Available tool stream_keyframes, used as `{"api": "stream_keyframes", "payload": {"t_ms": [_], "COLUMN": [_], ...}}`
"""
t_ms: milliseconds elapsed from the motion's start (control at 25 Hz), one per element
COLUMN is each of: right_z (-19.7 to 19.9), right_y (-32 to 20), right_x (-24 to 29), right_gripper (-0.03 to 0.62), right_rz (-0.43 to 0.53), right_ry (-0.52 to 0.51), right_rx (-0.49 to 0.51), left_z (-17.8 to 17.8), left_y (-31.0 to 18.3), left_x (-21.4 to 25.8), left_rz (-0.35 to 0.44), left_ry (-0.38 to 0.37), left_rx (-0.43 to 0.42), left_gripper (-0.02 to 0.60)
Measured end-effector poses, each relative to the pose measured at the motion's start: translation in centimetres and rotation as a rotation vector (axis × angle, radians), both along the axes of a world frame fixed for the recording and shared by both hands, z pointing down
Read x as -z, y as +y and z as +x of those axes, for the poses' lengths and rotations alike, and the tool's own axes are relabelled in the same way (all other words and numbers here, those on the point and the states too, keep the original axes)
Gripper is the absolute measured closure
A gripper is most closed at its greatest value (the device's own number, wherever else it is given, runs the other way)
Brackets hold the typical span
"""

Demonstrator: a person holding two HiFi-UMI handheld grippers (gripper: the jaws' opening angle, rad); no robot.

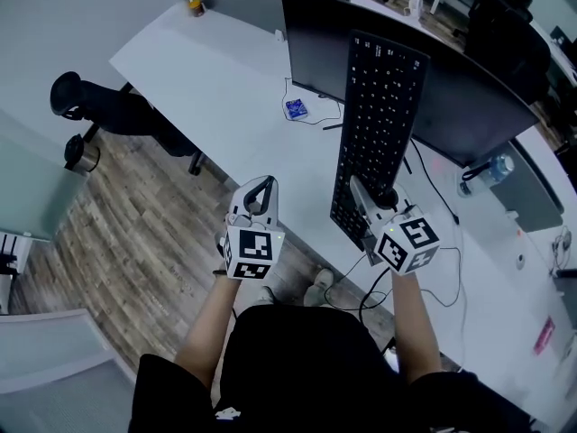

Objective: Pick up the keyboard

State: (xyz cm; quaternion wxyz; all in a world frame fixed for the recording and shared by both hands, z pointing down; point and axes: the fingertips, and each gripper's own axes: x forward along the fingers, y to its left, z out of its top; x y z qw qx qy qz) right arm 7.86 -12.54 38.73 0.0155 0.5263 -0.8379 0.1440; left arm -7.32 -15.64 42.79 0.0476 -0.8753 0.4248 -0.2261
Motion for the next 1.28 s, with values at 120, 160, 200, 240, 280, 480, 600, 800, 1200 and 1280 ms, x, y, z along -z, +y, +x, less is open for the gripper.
{"api": "stream_keyframes", "payload": {"t_ms": [120, 160, 200, 240, 280, 480, 600, 800, 1200, 1280], "right_z": [0.0, -0.1, -0.3, -0.6, -0.8, -1.9, -2.6, -3.8, -9.6, -9.9], "right_y": [1.0, 1.2, 1.4, 1.5, 1.6, 2.1, 2.4, 3.0, 10.2, 10.4], "right_x": [0.5, 0.7, 0.9, 1.1, 1.4, 2.5, 3.0, 4.4, 3.0, 3.3], "right_gripper": [0.525, 0.525, 0.525, 0.525, 0.525, 0.525, 0.525, 0.525, 0.525, 0.525], "right_rz": [0.028, 0.034, 0.038, 0.04, 0.041, 0.045, 0.051, 0.063, 0.138, 0.136], "right_ry": [-0.002, 0.0, 0.0, -0.001, -0.003, -0.023, -0.034, -0.026, -0.013, -0.01], "right_rx": [-0.051, -0.065, -0.075, -0.083, -0.092, -0.143, -0.161, -0.184, -0.226, -0.239], "left_z": [-0.7, -1.0, -1.4, -1.7, -1.9, -3.1, -3.9, -5.4, -10.9, -11.1], "left_y": [0.6, 0.7, 0.7, 0.7, 0.7, 0.7, 0.7, 1.1, 7.0, 7.0], "left_x": [0.1, 0.1, 0.2, 0.4, 0.6, 1.4, 1.6, 2.3, 0.3, 0.7], "left_rz": [0.007, 0.007, 0.007, 0.008, 0.01, 0.01, 0.004, -0.002, 0.061, 0.057], "left_ry": [0.004, 0.006, 0.009, 0.011, 0.013, 0.021, 0.024, 0.029, 0.047, 0.056], "left_rx": [-0.019, -0.024, -0.03, -0.037, -0.045, -0.083, -0.097, -0.108, -0.16, -0.172], "left_gripper": [0.572, 0.572, 0.572, 0.572, 0.572, 0.572, 0.572, 0.572, 0.572, 0.572]}}
